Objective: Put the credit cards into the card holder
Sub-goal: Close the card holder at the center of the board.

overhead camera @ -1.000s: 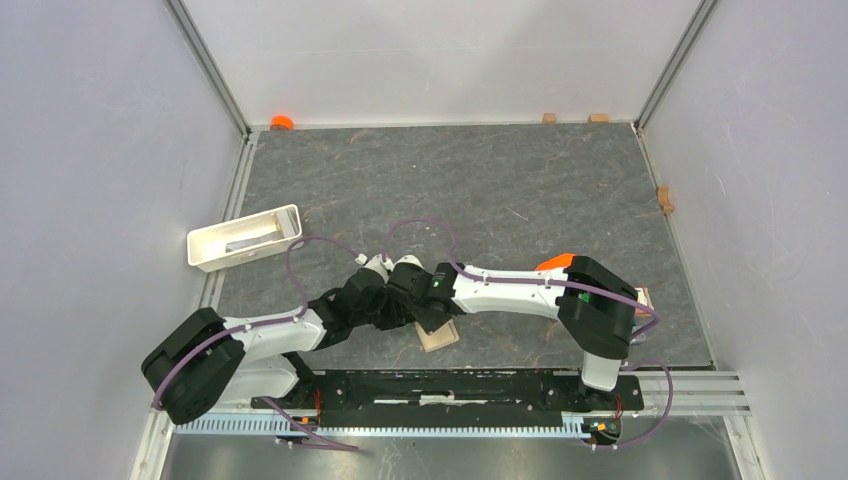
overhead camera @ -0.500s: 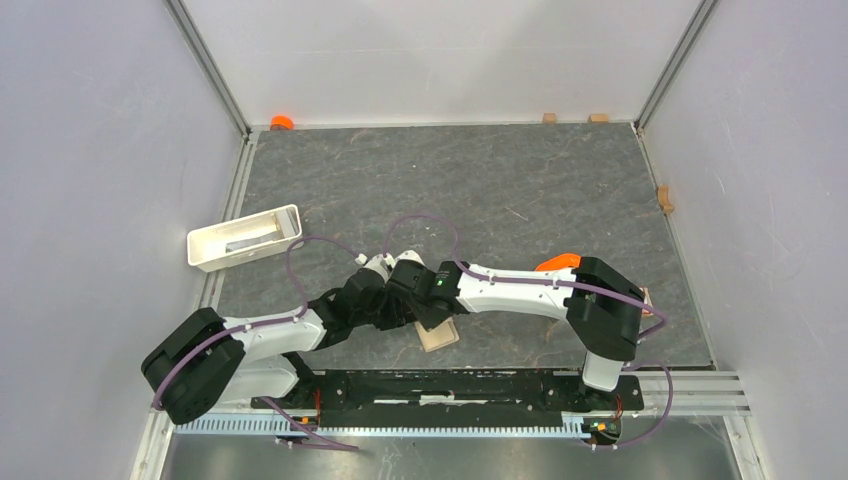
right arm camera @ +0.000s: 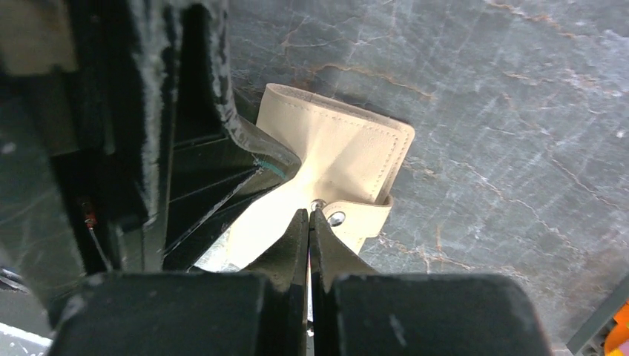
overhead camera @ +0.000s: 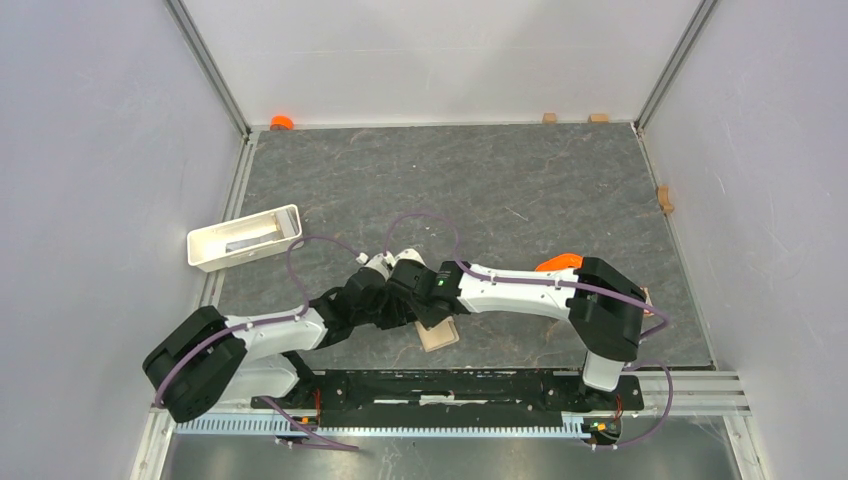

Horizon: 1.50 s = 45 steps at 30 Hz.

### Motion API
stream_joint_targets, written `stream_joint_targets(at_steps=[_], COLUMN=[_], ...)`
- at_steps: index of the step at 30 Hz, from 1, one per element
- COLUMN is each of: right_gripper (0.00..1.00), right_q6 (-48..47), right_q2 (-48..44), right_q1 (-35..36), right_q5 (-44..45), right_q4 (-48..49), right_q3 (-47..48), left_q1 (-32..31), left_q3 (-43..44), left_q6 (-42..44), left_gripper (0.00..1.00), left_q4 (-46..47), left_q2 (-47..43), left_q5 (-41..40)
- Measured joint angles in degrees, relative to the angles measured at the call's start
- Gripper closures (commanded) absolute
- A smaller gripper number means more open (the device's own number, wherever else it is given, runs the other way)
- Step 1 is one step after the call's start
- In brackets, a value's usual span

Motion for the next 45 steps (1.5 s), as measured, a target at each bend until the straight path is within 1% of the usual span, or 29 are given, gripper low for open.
stream_joint_targets(at_steps=[2, 3, 4, 6, 7, 8, 10, 11, 13, 15, 17, 18, 20, 21, 22, 24, 27, 30, 34, 37, 39, 40, 45], right_gripper=[0.89, 0.85, 0.75, 0.6, 0.51, 0.43, 0.24, 0.2, 0.17, 0.13, 0.1, 0.09, 0.02, 0.02, 0.04, 0.12, 0.16, 0.17, 0.19, 0.3, 0.39, 0.41, 0.41], right_q6=[0.0, -0.11, -0.07, -0.28, -0.04, -0.28, -0.26, -0.37, -0.98, -2.03, -3.06, -3.74, -5.22, -6.25, -6.84, -7.89, -7.32, -4.33, 2.56, 7.69, 11.28, 12.37, 17.84], right_q2=[-0.83, -1.7, -2.67, -5.81, -7.13, -9.22, -12.72, -14.29, -18.18, -22.93, -27.52, -30.12, -35.43, -38.91, -41.66, -47.23, -50.53, -49.05, -43.5, -39.23, -37.77, -37.55, -34.64], right_q1=[0.0, 0.0, -0.02, -0.31, -0.48, -0.83, -1.84, -2.36, -3.45, -4.63, -5.2, -5.25, -5.25, -5.25, -5.25, -5.25, -5.27, -5.27, -4.79, -3.52, -2.43, -2.1, -1.38], right_q5=[1.27, 2.14, 2.91, 4.72, 5.33, 6.16, 7.69, 8.48, 9.99, 11.39, 12.46, 12.9, 13.25, 13.29, 13.33, 13.09, 11.45, 8.13, 3.98, 2.14, 1.36, 1.25, 1.84], right_q4=[0.04, 0.33, 0.44, 1.01, 1.27, 1.79, 2.32, 2.8, 3.96, 5.6, 7.82, 9.46, 13.88, 17.55, 20.06, 25.53, 29.24, 31.26, 31.12, 30.88, 31.5, 31.8, 31.63], right_q3=[-0.2, -0.66, -1.14, -3.1, -4.04, -5.7, -8.37, -9.68, -12.83, -16.28, -19.37, -21.2, -25.49, -28.76, -31.43, -37.4, -41.48, -41.55, -41.38, -41.38, -41.62, -41.72, -40.37], left_q1=[0.0, 0.0, 0.0, 0.0, 0.0, 0.0, 0.0, 0.0, 0.0, 0.02, 0.02, 0.02, 0.07, 0.07, 0.13, 0.2, 0.31, 0.42, 0.39, 0.37, 0.39, 0.37, -0.24], left_q3=[0.79, 1.62, 2.51, 4.44, 5.33, 6.05, 7.91, 8.79, 10.1, 11.74, 13.57, 14.19, 14.91, 15.26, 15.74, 17.0, 18.84, 19.28, 20.2, 20.09, 18.05, 16.17, 8.66], left_q6=[0.13, 0.24, 0.55, 1.27, 1.55, 1.79, 2.47, 2.86, 3.93, 5.53, 7.32, 8.22, 9.64, 10.36, 11.13, 12.44, 13.92, 14.47, 15.39, 15.52, 15.1, 14.53, 11.19], left_gripper=[0.55, 0.55, 0.55, 0.55, 0.55, 0.56, 0.55, 0.54, 0.47, 0.35, 0.27, 0.24, 0.22, 0.22, 0.22, 0.25, 0.31, 0.33, 0.34, 0.36, 0.37, 0.38, 0.38], left_q4=[-0.02, -0.07, -0.09, 0.39, 0.92, 1.55, 2.91, 3.3, 3.26, 1.62, -0.85, -2.05, -4.96, -6.95, -9.14, -13.49, -19.21, -23.45, -28.41, -29.99, -28.11, -26.69, -20.63], left_q2=[0.92, 1.86, 2.95, 5.6, 6.99, 8.2, 10.97, 12.07, 13.22, 13.51, 12.96, 12.26, 10.01, 8.52, 7.1, 5.2, 4.48, 4.61, 7.1, 7.48, 5.95, 4.46, -1.68], left_q5=[0.04, 0.04, 0.04, 0.22, 0.28, 0.35, 0.59, 0.68, 0.66, 0.04, -1.11, -1.46, -2.45, -2.84, -3.15, -3.48, -2.54, -0.48, 1.73, 1.73, 1.75, 1.77, 1.66])
